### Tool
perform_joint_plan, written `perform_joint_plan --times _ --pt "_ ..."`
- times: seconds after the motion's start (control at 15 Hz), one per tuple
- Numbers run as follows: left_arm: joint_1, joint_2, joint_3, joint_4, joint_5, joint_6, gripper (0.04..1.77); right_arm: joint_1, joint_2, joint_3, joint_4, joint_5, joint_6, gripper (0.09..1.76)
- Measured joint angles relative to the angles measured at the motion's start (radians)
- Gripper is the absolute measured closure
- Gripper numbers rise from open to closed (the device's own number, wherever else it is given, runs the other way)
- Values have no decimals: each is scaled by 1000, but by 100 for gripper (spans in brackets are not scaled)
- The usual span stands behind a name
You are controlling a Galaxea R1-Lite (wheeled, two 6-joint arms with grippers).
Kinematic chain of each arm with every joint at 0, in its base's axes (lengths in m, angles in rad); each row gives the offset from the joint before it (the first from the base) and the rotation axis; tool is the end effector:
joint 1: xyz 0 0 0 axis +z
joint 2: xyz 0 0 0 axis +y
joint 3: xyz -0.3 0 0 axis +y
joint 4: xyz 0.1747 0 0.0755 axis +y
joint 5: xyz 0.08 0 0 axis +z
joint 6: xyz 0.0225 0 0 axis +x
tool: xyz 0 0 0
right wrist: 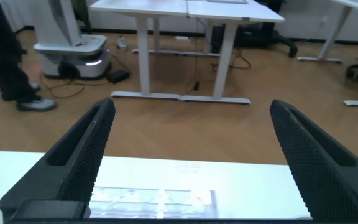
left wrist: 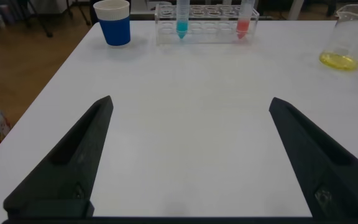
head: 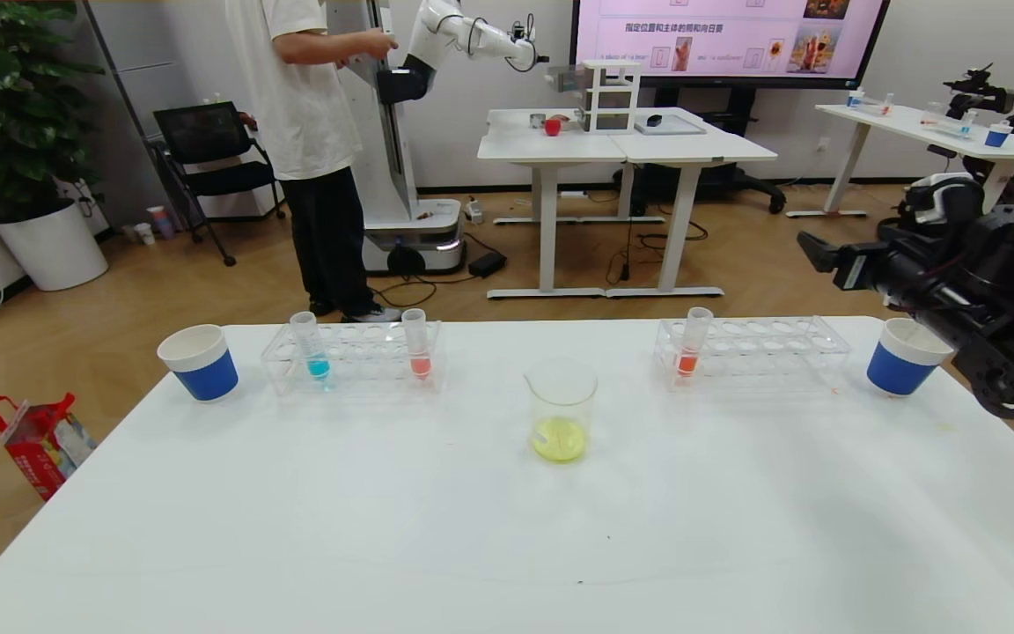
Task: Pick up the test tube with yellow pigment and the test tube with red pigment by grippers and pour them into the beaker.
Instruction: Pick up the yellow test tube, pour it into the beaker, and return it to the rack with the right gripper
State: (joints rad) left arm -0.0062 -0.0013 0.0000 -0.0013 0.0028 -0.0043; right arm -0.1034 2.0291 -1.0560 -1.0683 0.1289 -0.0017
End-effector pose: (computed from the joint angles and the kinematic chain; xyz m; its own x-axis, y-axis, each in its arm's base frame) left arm -0.0229 0.0002 0.0756 1.0000 -0.0034 0.0026 0.0034 1.0000 -0.0043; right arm 0.3935 -0.0379 0.1768 0.9952 0.0260 0.0943 -0.0248 0.9996 -0.0139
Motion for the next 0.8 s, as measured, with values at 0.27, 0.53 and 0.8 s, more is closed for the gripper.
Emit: perform_joint_plan --times 0.27,0.53,0.8 --pt "0 0 0 0 0 0 6 109 -135 119 0 -3 2 11" --pt "0 0 0 0 0 0 6 129 -328 222 6 -5 2 11" --pt "0 0 0 0 0 0 6 133 -610 308 121 -40 6 11"
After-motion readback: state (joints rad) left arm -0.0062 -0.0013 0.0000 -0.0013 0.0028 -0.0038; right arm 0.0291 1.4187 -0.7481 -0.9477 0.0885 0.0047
